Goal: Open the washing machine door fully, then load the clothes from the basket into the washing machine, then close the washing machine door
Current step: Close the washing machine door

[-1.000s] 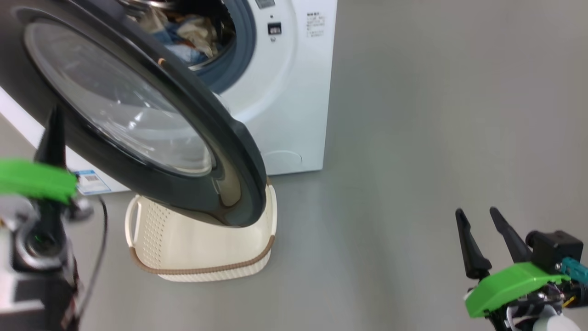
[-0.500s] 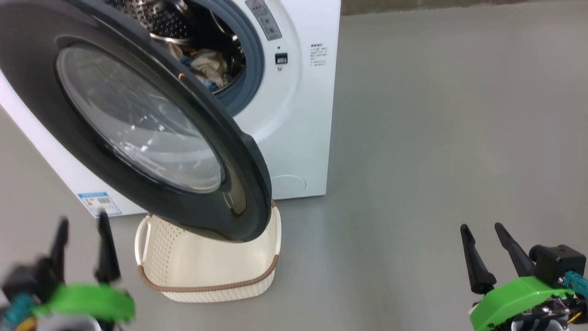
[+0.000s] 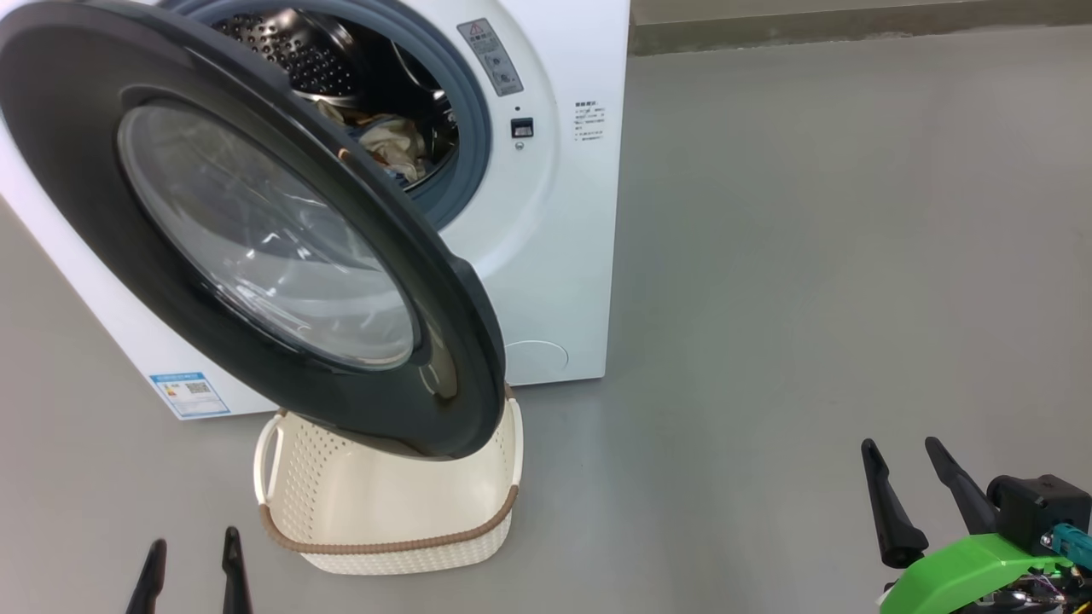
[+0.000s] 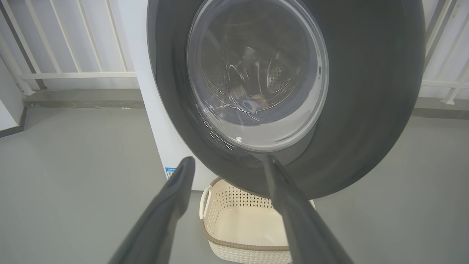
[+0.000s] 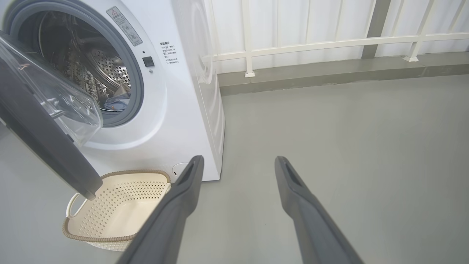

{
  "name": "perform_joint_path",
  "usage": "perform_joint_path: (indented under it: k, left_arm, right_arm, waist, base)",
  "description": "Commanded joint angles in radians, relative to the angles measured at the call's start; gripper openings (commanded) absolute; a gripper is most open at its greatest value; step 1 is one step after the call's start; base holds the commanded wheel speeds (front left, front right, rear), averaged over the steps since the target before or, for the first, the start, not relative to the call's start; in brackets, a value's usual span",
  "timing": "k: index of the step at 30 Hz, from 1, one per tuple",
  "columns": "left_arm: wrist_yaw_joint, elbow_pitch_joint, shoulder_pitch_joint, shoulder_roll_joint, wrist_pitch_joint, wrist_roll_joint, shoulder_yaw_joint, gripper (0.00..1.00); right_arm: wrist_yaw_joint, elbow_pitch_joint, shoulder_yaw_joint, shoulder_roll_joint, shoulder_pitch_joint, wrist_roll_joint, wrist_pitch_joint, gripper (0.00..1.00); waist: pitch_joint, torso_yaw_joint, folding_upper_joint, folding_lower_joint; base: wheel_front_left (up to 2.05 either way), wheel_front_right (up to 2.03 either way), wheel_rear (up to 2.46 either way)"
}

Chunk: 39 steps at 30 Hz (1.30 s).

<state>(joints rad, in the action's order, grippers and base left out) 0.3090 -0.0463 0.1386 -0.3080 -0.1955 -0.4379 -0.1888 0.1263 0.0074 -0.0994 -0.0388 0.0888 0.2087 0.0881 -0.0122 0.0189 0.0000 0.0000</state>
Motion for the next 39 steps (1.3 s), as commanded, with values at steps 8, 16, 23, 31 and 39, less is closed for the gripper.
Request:
perform_joint_path:
  k: [8,16,23,31,39]
  left_arm:
    - [0.012,0.045,0.017,-0.022,-0.018,0.015,0.026,1.00]
    - [0.029,0.057,0.018,-0.016,-0.005,0.028,0.006,1.00]
    - [0.030,0.070,0.011,-0.014,-0.003,0.027,-0.001,1.00]
    - [0.025,0.085,-0.008,-0.013,0.001,0.028,-0.016,1.00]
    - [0.012,0.086,-0.033,-0.008,0.005,0.028,-0.041,1.00]
  right_arm:
    - [0.004,-0.041,0.013,-0.011,-0.012,-0.034,0.005,1.00]
    - [0.004,-0.044,0.010,-0.011,-0.013,-0.028,0.006,1.00]
    - [0.004,-0.037,-0.015,-0.011,-0.022,-0.010,-0.001,0.00]
    - [0.004,-0.014,-0.049,-0.011,-0.063,-0.029,-0.009,0.00]
    - [0.004,0.083,-0.034,-0.023,-0.168,-0.035,-0.039,0.00]
  waist:
    - [-0.003,0.010,0.0000,0.0000]
    - [-0.001,0.014,0.0000,0.0000]
    - [0.006,0.034,0.0000,0.0000]
    - [0.007,0.098,0.0000,0.0000]
    - [0.000,0.224,0.0000,0.0000]
  base:
    - [0.00,0.00,0.00]
    - [0.00,0.00,0.00]
    - [0.00,0.00,0.00]
    - [0.00,0.00,0.00]
    - [0.00,0.00,0.00]
